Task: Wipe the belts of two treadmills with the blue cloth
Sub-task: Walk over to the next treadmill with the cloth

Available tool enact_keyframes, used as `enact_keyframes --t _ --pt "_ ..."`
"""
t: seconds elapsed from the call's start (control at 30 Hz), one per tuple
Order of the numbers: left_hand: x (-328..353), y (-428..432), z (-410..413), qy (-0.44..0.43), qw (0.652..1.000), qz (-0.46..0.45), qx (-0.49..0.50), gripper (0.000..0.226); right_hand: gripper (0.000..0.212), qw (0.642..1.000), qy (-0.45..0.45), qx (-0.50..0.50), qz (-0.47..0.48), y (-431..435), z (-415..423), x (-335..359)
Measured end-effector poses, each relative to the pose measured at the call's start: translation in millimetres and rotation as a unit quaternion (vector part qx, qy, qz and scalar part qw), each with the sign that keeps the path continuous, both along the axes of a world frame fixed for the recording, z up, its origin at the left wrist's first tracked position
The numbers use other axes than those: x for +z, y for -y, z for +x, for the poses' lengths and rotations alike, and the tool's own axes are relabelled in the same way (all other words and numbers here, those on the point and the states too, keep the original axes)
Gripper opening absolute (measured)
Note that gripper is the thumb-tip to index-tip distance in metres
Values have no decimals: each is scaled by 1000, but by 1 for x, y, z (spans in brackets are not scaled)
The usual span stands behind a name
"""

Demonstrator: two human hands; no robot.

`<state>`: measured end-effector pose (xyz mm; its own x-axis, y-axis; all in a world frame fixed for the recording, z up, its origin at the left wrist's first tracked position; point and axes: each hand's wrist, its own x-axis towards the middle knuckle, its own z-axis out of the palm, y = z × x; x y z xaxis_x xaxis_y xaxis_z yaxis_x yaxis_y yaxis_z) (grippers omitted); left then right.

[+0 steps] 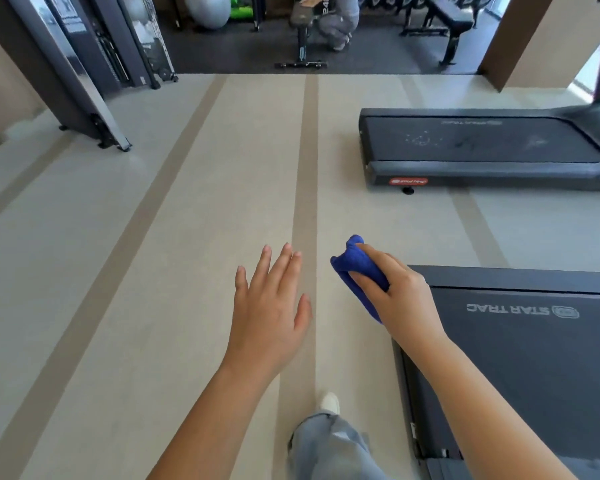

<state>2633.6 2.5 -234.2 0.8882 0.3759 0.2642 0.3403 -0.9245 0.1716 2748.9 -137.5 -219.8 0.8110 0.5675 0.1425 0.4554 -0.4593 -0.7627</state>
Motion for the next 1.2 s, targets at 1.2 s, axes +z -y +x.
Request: enact_keyframes --t 1.2 --pt "-33 -261 656 -110 942 -140 -284 67 34 948 -113 -298 -25 -212 551 -21"
